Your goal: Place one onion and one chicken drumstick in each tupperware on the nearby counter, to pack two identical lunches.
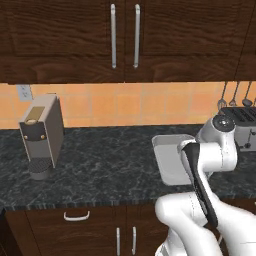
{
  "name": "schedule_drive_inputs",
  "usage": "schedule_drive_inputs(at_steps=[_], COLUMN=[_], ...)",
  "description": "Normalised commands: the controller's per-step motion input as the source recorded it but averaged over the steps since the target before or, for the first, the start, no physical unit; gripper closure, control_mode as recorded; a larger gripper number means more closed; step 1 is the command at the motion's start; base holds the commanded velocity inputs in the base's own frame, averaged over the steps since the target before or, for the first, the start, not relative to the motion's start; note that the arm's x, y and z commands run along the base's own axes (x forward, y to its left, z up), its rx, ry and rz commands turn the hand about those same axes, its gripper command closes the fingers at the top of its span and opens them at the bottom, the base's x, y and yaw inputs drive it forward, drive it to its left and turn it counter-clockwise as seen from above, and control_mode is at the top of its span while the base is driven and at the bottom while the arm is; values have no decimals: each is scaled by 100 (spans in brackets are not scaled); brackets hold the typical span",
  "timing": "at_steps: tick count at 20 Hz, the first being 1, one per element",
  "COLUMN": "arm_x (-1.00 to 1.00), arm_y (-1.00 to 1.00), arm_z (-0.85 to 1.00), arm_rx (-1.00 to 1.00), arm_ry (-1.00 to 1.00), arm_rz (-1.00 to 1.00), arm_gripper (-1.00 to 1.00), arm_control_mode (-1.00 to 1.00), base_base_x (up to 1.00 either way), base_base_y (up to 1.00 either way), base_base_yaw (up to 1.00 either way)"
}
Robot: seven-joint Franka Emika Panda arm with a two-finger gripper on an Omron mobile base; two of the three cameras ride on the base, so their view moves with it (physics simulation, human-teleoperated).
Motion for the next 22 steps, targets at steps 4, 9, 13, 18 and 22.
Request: schedule_drive_inputs(at_steps=[4, 9, 13, 18, 22], arm_x=[71, 66, 61, 47, 35], arm_y=[0, -1, -9, -18, -15], arm_z=[-39, -40, -38, -38, -27], arm_rx=[3, 5, 4, 1, 0], arm_ry=[8, 5, 4, 5, 0], arm_rz=[0, 0, 0, 0, 0], arm_gripper=[100, 100, 100, 100, 100], arm_control_mode=[-100, -100, -100, -100, -100], base_base_x=[0, 0, 0, 0, 0], base_base_y=[0, 0, 0, 0, 0], base_base_yaw=[0, 0, 0, 0, 0])
